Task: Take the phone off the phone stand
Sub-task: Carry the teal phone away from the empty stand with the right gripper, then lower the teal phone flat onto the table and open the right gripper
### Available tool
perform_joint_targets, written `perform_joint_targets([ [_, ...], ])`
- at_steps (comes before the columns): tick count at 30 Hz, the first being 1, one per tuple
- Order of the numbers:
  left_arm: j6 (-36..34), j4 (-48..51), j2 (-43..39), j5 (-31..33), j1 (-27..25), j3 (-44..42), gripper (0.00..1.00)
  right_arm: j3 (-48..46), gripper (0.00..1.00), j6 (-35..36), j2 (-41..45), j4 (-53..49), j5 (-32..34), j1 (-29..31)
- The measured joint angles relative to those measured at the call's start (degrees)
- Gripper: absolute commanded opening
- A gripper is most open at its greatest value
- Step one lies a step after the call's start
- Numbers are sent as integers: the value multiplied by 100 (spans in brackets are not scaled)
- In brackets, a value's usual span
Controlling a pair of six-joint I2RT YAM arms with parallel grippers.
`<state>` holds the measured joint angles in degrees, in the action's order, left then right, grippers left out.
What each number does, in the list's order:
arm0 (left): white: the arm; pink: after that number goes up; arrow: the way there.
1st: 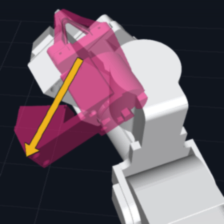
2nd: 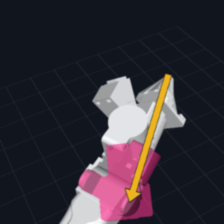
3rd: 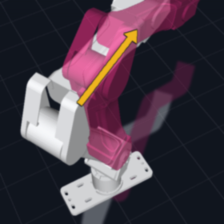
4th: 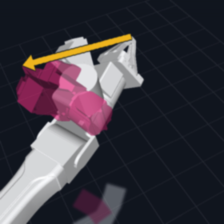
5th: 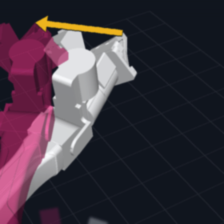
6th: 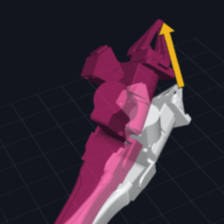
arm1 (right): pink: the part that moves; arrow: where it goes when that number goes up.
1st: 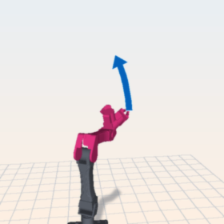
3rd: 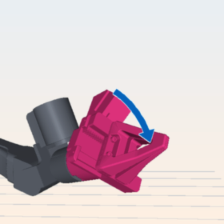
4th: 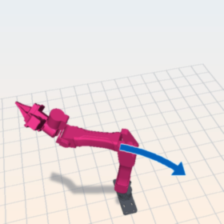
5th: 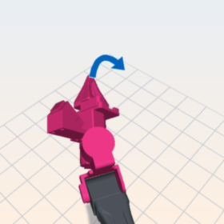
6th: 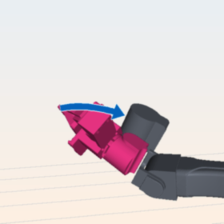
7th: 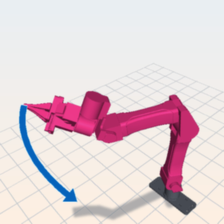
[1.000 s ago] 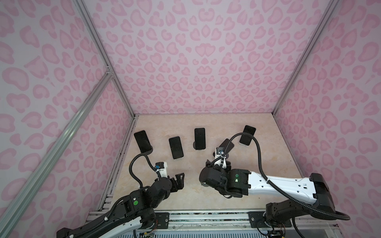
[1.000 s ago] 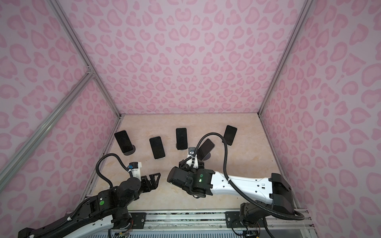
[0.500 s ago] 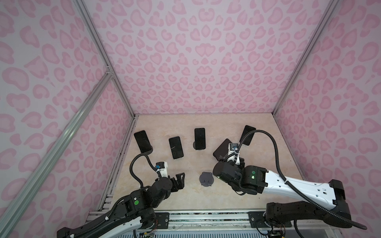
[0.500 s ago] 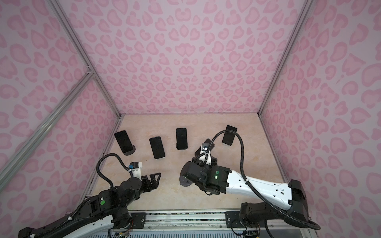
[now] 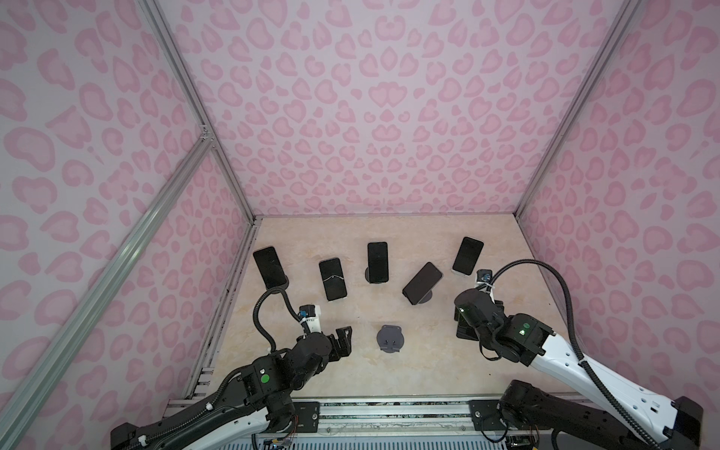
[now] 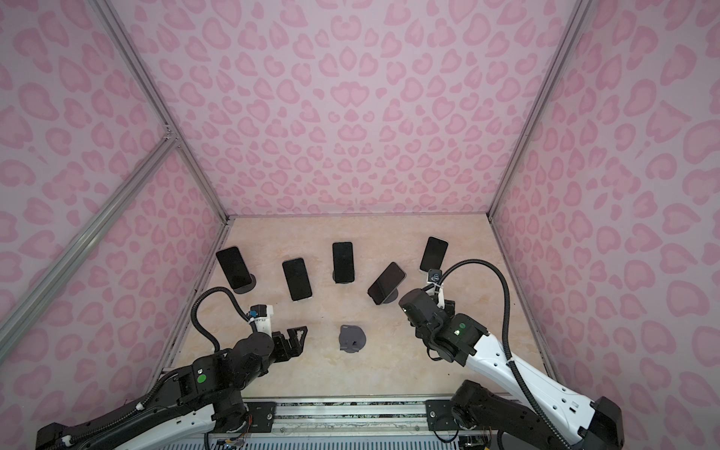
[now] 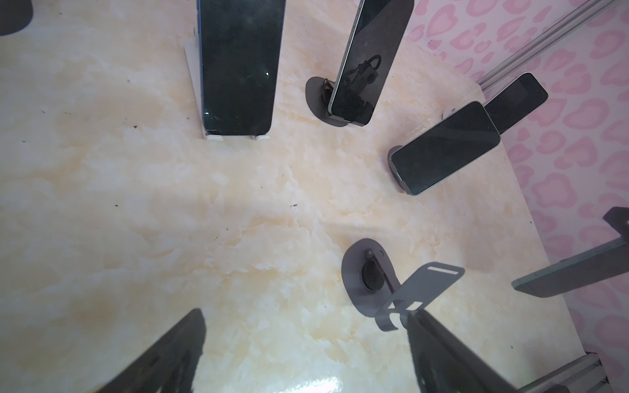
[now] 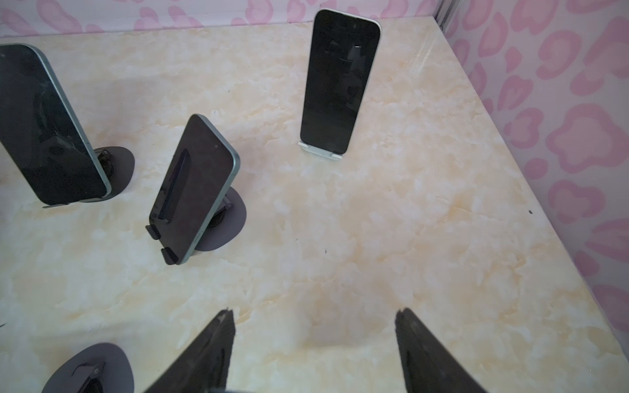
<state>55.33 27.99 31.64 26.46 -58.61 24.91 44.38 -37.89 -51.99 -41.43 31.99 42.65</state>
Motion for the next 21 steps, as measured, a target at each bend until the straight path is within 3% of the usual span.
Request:
perform_joint_targets([
  [10, -72, -365, 426, -92, 44, 33, 96, -481, 60, 568, -138, 433, -1141, -734],
  [21, -267, -579, 546, -234, 199, 61, 96, -568, 60, 863, -636, 837, -1829, -1252],
])
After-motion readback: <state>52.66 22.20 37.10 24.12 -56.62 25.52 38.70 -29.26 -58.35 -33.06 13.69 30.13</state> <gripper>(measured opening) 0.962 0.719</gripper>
